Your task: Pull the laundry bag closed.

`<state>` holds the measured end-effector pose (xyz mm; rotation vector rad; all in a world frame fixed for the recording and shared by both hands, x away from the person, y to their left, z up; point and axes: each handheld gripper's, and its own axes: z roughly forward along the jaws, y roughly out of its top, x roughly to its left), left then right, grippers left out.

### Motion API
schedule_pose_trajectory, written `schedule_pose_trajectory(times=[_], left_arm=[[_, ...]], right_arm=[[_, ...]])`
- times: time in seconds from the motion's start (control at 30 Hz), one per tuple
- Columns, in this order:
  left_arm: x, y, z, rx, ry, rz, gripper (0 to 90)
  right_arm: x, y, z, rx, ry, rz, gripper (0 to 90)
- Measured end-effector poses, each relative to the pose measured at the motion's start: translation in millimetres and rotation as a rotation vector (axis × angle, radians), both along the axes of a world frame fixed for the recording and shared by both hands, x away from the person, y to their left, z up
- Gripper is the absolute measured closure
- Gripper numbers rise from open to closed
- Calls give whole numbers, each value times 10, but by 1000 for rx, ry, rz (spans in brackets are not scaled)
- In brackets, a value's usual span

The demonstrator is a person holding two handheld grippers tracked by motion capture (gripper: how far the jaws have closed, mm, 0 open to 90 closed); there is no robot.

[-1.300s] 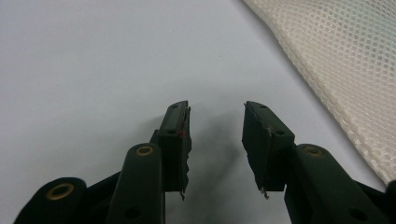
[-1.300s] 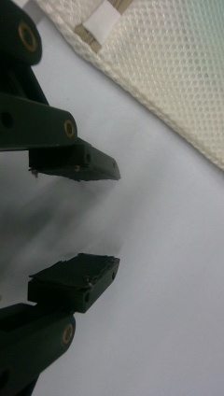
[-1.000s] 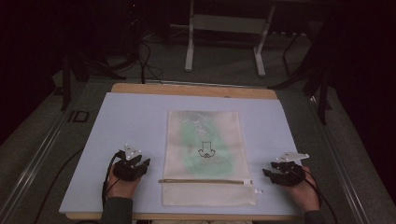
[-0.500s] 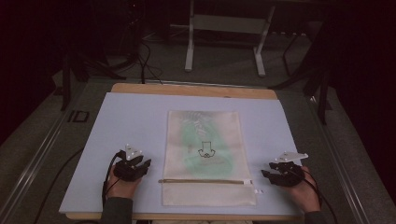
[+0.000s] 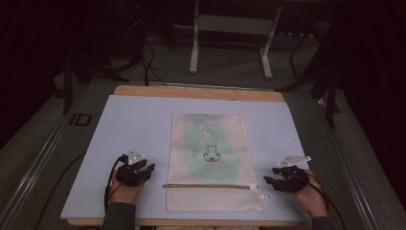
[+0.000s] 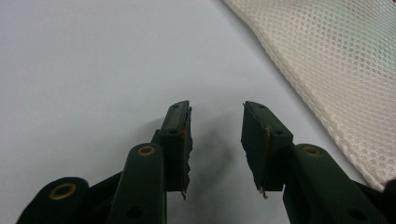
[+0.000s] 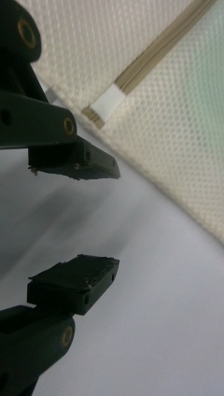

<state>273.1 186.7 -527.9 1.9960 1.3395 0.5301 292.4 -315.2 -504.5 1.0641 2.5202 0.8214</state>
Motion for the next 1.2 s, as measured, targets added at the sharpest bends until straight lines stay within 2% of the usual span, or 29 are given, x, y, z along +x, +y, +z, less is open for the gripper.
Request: schedule_pose_trajectory(times=[0.2, 0.77, 1.2], left_arm=[[-3, 7, 3, -9, 2, -9, 637], [-2, 6, -2, -15, 5, -16, 643], [-4, 33, 4, -24, 1, -14, 643]], right_arm=[[-25, 76, 51, 15, 13, 47, 494], [-48, 390, 129, -37, 18, 170, 474], [-11, 643, 150, -47, 28, 250, 466]])
